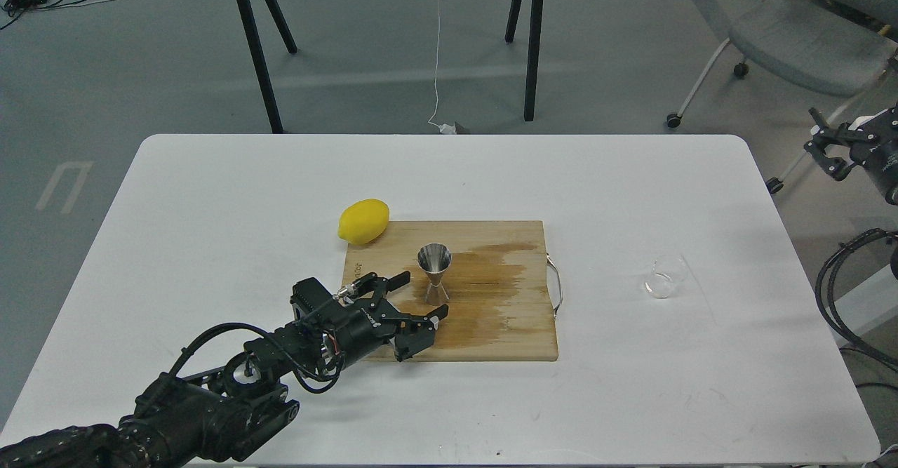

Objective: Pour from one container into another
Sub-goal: 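Open the left gripper and withdraw it from the jigger, then move the right gripper toward the small clear glass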

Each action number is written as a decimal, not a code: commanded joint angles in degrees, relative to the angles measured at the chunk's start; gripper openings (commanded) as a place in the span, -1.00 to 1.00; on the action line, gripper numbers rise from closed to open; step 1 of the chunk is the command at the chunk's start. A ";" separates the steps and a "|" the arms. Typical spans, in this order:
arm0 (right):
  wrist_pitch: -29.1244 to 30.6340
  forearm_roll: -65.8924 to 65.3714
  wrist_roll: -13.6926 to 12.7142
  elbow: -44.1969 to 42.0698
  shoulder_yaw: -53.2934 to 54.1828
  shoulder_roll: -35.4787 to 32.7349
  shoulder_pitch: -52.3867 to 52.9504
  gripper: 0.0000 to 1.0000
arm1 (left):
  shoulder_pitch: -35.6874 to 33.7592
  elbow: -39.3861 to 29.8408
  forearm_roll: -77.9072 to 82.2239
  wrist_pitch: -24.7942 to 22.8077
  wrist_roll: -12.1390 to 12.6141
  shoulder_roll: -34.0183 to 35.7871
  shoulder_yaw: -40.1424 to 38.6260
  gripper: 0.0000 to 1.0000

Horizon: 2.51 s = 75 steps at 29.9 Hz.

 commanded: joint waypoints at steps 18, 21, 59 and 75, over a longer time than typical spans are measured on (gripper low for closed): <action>0.00 0.01 0.45 0.70 0.26 -0.09 0.23 0.99 | 4.69 -30.68 -17.33 0.00 0.02 43.03 -0.91 0.73; 0.00 0.09 0.28 1.14 0.18 -0.09 0.67 0.99 | 4.16 -35.96 -25.59 0.00 0.02 49.01 -1.61 0.73; -29.46 29.89 -33.53 39.99 15.73 -10.29 -29.37 1.00 | 3.28 -29.04 -98.04 -56.00 0.02 43.85 -27.02 0.98; -3.11 28.13 -33.53 27.32 15.38 6.85 -37.38 0.98 | 5.30 -27.80 -97.95 -56.00 0.02 42.62 -26.75 0.99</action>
